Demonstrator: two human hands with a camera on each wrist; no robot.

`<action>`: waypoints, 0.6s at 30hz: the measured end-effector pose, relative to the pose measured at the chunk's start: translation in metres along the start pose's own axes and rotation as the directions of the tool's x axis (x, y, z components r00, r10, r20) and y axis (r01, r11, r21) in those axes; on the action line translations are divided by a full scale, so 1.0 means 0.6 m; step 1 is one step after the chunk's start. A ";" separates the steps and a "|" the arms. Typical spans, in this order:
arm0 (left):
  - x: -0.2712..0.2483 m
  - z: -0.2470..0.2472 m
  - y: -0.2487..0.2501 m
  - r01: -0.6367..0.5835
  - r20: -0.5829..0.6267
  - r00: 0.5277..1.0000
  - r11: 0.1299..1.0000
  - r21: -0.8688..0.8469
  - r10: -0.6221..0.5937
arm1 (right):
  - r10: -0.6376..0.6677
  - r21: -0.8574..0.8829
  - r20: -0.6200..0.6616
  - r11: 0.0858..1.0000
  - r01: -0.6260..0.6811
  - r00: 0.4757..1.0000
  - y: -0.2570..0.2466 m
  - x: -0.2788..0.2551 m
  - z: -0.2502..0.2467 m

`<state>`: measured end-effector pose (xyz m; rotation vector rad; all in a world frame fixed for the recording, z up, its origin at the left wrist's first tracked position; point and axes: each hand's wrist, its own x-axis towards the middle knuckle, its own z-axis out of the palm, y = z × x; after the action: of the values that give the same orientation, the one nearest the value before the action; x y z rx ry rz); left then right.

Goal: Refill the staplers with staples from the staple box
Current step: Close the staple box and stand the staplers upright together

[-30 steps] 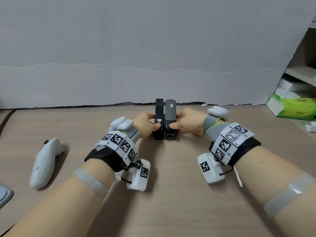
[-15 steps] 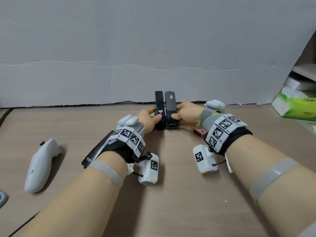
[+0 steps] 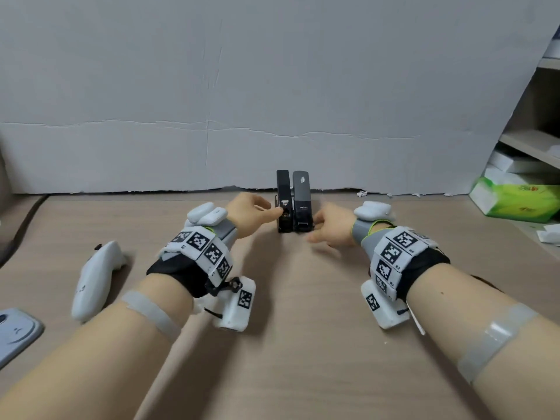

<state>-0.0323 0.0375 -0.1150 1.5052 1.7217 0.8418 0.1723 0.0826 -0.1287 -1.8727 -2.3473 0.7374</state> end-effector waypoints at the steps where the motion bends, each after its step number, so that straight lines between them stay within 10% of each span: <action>1: -0.009 -0.017 -0.001 -0.014 -0.025 1.000 0.997 0.074 0.016 | -0.004 -0.038 0.009 0.999 0.005 1.000 0.001 -0.007 0.003; 6: -0.046 -0.088 -0.025 0.104 -0.188 0.982 0.924 0.367 -0.035 | 0.076 -0.188 0.027 0.980 -0.070 0.997 0.008 -0.036 0.007; 18: -0.083 -0.100 -0.072 0.331 -0.158 0.937 0.652 0.682 -0.311 | 0.158 -0.357 0.017 0.923 -0.141 0.987 -0.017 -0.087 -0.007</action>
<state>-0.1014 -0.0190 -0.1135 1.5449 2.4002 -0.0265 0.1781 0.0338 -0.1078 -2.2166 -2.5261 0.3841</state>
